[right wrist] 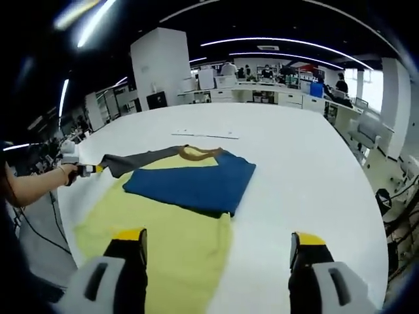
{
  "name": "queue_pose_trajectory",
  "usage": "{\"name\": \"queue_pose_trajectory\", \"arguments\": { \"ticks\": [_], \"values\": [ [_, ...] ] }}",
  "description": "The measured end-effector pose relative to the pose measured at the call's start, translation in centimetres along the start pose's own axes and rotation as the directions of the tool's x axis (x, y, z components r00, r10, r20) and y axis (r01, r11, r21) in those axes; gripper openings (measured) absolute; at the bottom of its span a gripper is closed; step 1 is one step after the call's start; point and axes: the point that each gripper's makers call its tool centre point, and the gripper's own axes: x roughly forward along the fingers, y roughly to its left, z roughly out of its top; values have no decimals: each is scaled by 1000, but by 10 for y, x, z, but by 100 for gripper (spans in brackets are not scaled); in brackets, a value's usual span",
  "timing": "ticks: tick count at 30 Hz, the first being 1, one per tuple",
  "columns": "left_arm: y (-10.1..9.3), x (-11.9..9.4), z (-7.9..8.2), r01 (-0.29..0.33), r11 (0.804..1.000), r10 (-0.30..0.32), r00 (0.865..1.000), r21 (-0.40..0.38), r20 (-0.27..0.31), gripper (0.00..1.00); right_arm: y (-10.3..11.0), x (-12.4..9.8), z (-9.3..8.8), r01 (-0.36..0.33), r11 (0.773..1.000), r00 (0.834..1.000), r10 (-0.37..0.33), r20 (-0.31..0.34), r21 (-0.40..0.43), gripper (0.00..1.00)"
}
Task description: Fold the garment on the visible template until the final outline fits inside the template.
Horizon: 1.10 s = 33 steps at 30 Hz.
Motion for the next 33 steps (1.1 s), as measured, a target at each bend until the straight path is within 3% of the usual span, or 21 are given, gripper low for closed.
{"name": "queue_pose_trajectory", "arguments": {
  "ticks": [2,11,22,26,33],
  "values": [
    [1,2,0,8,1000,-8,1000,-30,-1,0,2,0,0,0,1000,1000,0,-3,-2,90],
    [9,-8,1,27,996,-26,1000,-80,17,0,4,1,-7,7,1000,1000,-7,-19,3,89],
    [40,-27,9,12,999,-10,999,-45,34,0,22,-2,-1,-27,998,999,26,-24,-53,93],
    [53,-29,7,-12,1000,12,1000,9,24,0,31,-3,-1,-60,995,998,57,-34,-83,98],
    [71,-27,10,-41,999,40,999,36,24,0,37,-5,-1,-80,995,996,78,-30,-55,98]
  ]
}}
